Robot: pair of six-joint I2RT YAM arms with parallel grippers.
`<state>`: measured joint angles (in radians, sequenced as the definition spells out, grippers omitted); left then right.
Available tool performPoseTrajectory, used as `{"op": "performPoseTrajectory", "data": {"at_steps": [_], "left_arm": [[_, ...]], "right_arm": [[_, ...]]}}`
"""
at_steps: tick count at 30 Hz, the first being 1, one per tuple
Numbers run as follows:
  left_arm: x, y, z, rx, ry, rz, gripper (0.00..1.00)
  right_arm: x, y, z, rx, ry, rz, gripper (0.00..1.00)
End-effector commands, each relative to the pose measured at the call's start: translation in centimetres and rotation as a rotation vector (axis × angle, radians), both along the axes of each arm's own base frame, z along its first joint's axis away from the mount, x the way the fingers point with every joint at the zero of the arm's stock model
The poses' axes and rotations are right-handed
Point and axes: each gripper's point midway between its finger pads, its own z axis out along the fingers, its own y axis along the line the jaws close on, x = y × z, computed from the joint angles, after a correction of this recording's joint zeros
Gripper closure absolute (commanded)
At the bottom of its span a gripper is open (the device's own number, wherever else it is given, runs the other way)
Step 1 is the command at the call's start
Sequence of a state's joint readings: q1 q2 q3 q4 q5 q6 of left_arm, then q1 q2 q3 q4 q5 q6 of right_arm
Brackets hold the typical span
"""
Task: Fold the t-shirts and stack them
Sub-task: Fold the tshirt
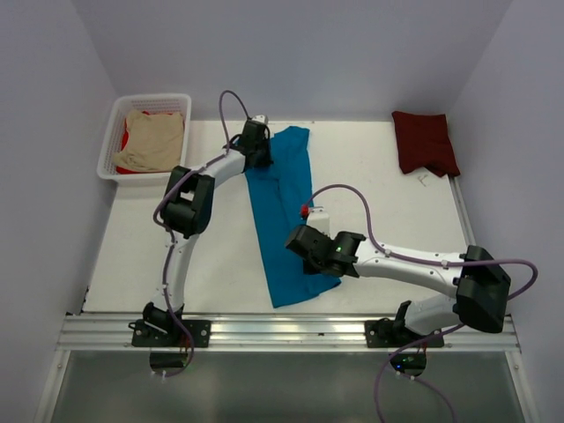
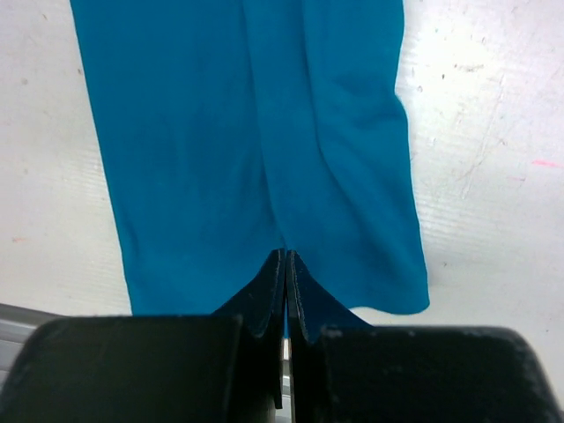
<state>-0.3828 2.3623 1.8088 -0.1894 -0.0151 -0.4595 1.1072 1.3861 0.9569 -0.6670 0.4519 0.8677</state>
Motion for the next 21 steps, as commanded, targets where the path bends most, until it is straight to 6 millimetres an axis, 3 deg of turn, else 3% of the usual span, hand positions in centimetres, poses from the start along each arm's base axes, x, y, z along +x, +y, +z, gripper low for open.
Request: {"op": "performPoseTrajectory", "data": {"at_steps": [1, 2, 8, 15, 21], "left_arm": [[0.4, 0.1, -1.9, 0.049, 0.05, -0.002, 1.0], [0.3, 0.1, -2.8, 0.054, 0.065, -0.003, 1.0], [1.2, -0.6, -4.0, 0.058, 0.091, -0.009, 1.0], [2.9, -3.0, -3.7, -0.022, 0.068, -0.074, 1.0], [2.2, -3.1, -3.1, -0.036, 0.06, -0.096, 1.0]], "right_arm": [[-0.9, 0.2, -1.0, 0.02, 0.046, -0.004, 1.0], [-1.1, 0.5, -1.3, 0.032, 0.06, 0.003, 1.0], [-2.3, 1.2, -3.3, 0.043, 0.13, 0.027, 1.0], [-3.9, 1.8, -6.5, 0.049, 0.224, 0.049, 1.0], [-3.5, 1.9, -7.1, 0.033, 0.218, 0.047, 1.0]]}}
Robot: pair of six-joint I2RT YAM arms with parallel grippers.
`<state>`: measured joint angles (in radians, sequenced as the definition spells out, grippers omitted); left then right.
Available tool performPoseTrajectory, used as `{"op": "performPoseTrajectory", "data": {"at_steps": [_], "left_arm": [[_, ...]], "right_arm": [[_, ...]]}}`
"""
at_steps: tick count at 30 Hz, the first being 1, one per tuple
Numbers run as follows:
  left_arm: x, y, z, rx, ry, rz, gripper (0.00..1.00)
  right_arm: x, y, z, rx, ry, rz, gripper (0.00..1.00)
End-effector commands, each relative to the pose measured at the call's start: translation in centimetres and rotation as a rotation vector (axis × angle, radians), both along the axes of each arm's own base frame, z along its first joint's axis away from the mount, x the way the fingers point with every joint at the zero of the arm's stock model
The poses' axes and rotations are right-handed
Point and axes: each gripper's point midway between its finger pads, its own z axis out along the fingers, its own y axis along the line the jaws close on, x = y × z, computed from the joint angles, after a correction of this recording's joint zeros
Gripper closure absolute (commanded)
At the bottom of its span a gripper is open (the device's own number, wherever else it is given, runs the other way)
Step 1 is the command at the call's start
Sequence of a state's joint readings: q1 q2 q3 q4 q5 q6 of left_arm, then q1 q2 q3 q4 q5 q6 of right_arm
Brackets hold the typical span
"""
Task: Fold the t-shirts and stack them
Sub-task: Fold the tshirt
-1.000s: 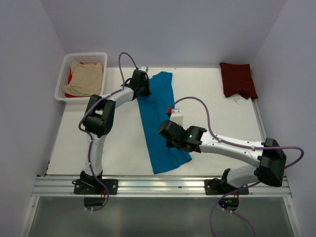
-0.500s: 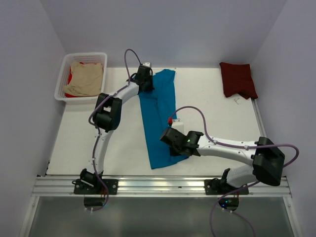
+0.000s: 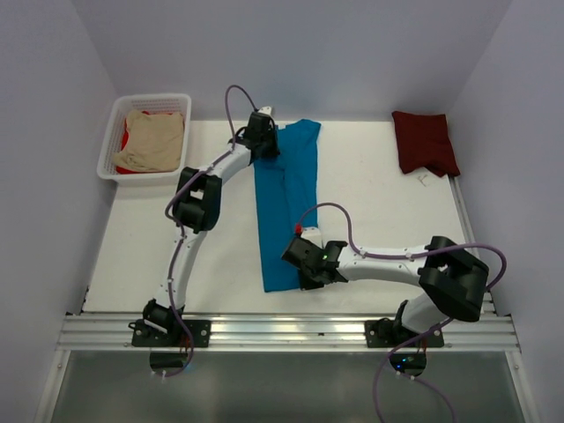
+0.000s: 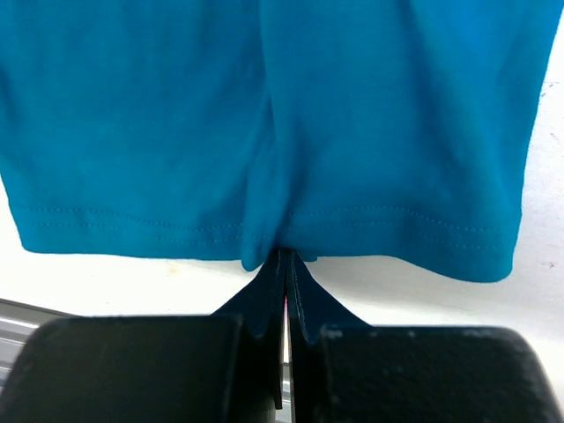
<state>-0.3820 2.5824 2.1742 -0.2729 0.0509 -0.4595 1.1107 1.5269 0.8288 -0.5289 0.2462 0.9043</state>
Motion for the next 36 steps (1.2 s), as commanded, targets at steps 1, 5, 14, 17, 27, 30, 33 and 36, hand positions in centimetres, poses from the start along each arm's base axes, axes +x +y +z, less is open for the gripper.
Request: {"op": "performPoseTrajectory", "data": {"at_steps": [1, 5, 14, 17, 27, 30, 33, 36], "left_arm": [[-2.8, 0.0, -3.2, 0.03, 0.102, -0.052, 1.0], [-3.0, -0.2, -2.3, 0.022, 0.078, -0.084, 1.0], [-2.6, -2.2, 5.6, -0.094, -0.121, -0.181, 1.0], [-4.1, -1.4, 14.6, -0.152, -0.313, -0.164, 0.82], [-14.3, 4.5, 19.3, -0.142, -0.282, -0.044, 0.28], [-19.0, 5.5, 14.5, -0.166, -0.153, -0.04, 0.29], [-24.1, 6.2, 10.6, -0.201, -0.052, -0.057, 0.3], [-28.6, 6.6, 8.0, -0.225, 0.032, -0.073, 0.31]], "right_arm": [[0.4, 1.4, 0.2, 0.042, -0.013, -0.006, 1.0], [0.3, 2.1, 1.1, 0.062, -0.013, 0.014, 1.0], [-0.2, 4.9, 5.6, 0.22, -0.064, 0.113, 0.98], [1.1, 3.7, 8.1, 0.238, -0.167, 0.072, 0.66], [4.8, -4.8, 10.1, 0.094, -0.382, -0.191, 0.24], [5.6, -8.3, 7.9, 0.051, -0.328, -0.291, 0.26], [5.9, -9.9, 6.6, 0.122, -0.289, -0.339, 0.35], [5.9, -10.4, 6.7, 0.194, -0.295, -0.356, 0.44]]}}
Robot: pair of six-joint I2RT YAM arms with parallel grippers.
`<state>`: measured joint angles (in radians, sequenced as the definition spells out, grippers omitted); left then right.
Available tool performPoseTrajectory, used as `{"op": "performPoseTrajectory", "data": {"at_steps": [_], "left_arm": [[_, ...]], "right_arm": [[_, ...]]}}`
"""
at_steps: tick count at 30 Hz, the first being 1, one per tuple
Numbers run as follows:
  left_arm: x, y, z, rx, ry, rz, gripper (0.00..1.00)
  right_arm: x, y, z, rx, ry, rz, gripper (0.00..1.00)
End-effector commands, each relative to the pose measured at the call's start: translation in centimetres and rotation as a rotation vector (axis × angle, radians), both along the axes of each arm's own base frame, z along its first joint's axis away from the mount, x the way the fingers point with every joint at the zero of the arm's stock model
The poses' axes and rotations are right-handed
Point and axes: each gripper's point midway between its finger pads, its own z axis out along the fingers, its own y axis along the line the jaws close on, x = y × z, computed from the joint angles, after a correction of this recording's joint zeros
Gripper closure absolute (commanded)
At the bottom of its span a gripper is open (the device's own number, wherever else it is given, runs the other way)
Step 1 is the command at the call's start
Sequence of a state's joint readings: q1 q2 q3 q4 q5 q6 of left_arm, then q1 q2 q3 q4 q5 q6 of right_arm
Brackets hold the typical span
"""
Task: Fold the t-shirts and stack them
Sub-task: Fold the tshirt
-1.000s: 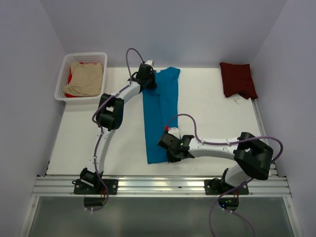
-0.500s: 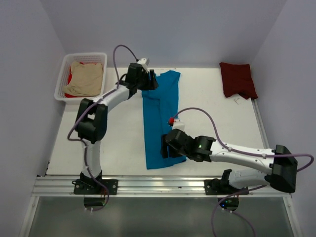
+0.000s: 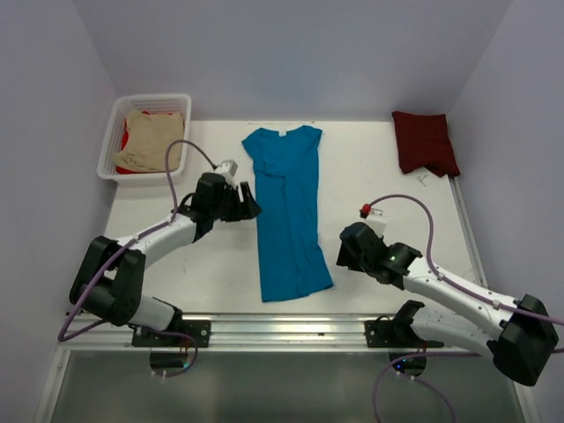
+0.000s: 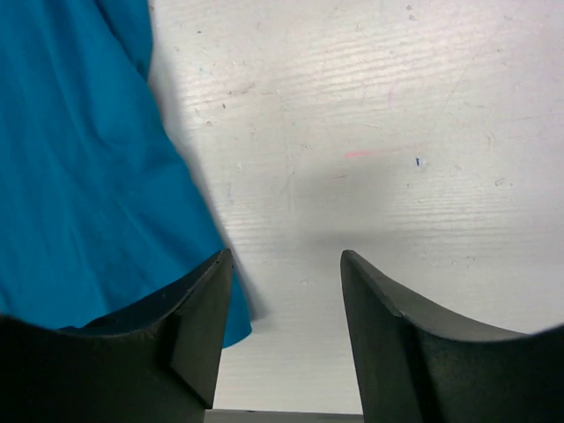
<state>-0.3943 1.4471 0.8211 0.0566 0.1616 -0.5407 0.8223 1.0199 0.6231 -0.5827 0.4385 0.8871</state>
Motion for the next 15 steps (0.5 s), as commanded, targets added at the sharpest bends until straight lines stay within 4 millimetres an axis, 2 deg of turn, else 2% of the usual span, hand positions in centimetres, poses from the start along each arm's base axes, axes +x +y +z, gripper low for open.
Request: {"op": "performPoseTrajectory", "data": {"at_steps": [1, 2, 7, 8, 9, 10, 11, 15], "left_arm": [[-4.8, -0.5, -1.0, -0.076, 0.075, -0.033, 0.31], [-6.6, -0.7, -2.2, -0.073, 0.121, -0.049, 0.31], [-11.8, -1.5, -3.4, -0.097, 0.206, -0.085, 0.32], [-12.6, -1.7, -3.6, -0.108, 0.237, -0.081, 0.32], [-13.2, -1.9, -3.3, -0.116, 0.237, -0.087, 0.32], [-14.4, -2.2, -3.9, -0.108, 0.261, -0.106, 0.32], [-15.2, -2.2, -4.3, -0.107, 0.288, -0.098, 0.32], [-17.8, -2.2, -5.6, -0.1, 0.36, -0.102, 0.32]], "right_arm": [[-0.1, 0.5, 0.8, 0.102, -0.026, 0.013, 0.45], [-0.2, 0.5, 0.8, 0.111, -0.02, 0.013, 0.46], [-1.8, 2.2, -0.5, 0.216, 0.063, 0.051, 0.47], [-2.4, 2.4, -1.3, 0.24, 0.091, 0.044, 0.48], [-2.8, 2.7, -1.5, 0.269, 0.108, 0.049, 0.48], [-3.3, 3.4, -1.7, 0.307, 0.128, 0.063, 0.49], [-3.9, 3.2, -2.6, 0.319, 0.155, 0.048, 0.49], [-4.9, 3.0, -4.3, 0.333, 0.204, 0.033, 0.51]]}}
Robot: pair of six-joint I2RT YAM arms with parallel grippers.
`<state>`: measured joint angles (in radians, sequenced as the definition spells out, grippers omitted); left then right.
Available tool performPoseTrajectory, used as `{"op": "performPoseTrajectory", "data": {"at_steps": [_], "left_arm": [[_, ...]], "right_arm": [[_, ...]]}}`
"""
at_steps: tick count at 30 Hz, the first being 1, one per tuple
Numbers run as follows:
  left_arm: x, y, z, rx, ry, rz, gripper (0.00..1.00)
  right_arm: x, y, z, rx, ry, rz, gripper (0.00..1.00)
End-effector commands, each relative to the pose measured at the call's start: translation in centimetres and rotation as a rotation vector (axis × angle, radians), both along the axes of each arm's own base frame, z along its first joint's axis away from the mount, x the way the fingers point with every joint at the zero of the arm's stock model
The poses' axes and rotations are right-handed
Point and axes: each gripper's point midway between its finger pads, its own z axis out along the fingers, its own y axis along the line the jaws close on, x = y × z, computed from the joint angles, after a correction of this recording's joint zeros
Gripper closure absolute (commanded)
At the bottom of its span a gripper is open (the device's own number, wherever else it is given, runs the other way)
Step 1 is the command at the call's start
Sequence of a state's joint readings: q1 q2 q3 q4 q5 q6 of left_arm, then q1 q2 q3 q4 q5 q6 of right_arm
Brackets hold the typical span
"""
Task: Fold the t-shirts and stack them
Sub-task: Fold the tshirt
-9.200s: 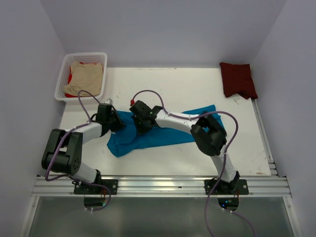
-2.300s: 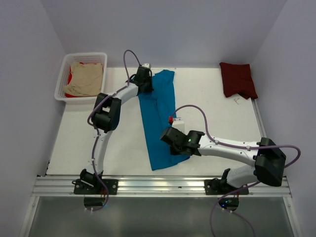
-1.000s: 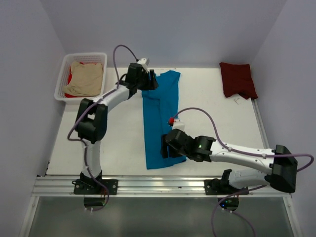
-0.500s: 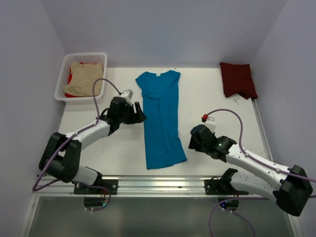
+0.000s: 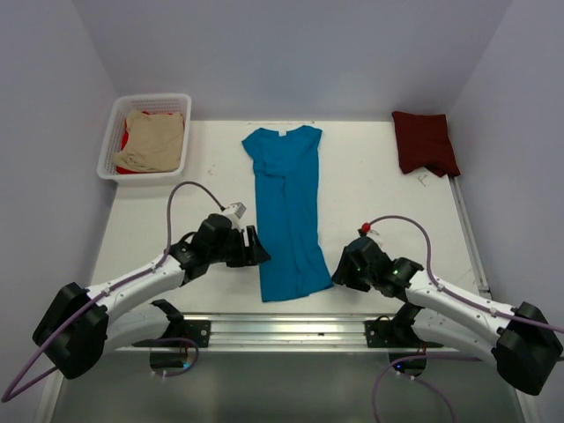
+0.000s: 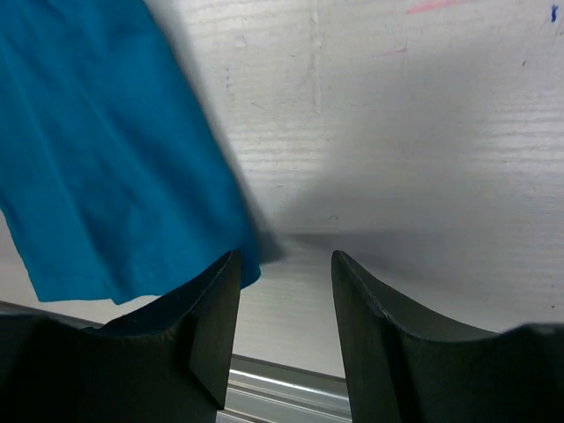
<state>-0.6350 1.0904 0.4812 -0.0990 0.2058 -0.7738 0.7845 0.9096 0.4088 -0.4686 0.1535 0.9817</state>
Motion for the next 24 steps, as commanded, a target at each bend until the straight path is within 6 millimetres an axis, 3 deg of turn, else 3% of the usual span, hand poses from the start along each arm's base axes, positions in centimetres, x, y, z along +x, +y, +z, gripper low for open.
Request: {"op": "performPoseTrajectory", "data": {"at_steps": [1, 10, 13, 18, 20, 24], "left_arm": [[-3.0, 0.4, -2.1, 0.016, 0.124, 0.022, 0.32], [-6.2, 1.0, -5.6, 0.064, 0.224, 0.013, 0.34], [-6.8, 1.4, -6.4, 0.078, 0.244, 0.017, 0.35], [-7.6, 1.4, -6.7, 0.057, 0.266, 0.02, 0.42], [-8.0, 1.3, -6.8, 0.052, 0.279, 0.018, 0.49], [-8.8, 1.1, -7.2, 0.056, 0.307, 0.006, 0.51]], "right_arm": [[-0.3, 1.8, -0.1, 0.115, 0.03, -0.012, 0.51], [0.4, 3.0, -2.3, 0.148, 0.058, -0.012, 0.55], [0.2, 3.1, -3.2, 0.141, 0.092, -0.008, 0.63], [-0.1, 2.8, -2.3, 0.134, 0.089, 0.003, 0.76], [-0.6, 2.3, -1.9, 0.114, 0.101, 0.011, 0.76], [-1.4, 1.4, -1.2, 0.093, 0.109, 0.014, 0.68]]}}
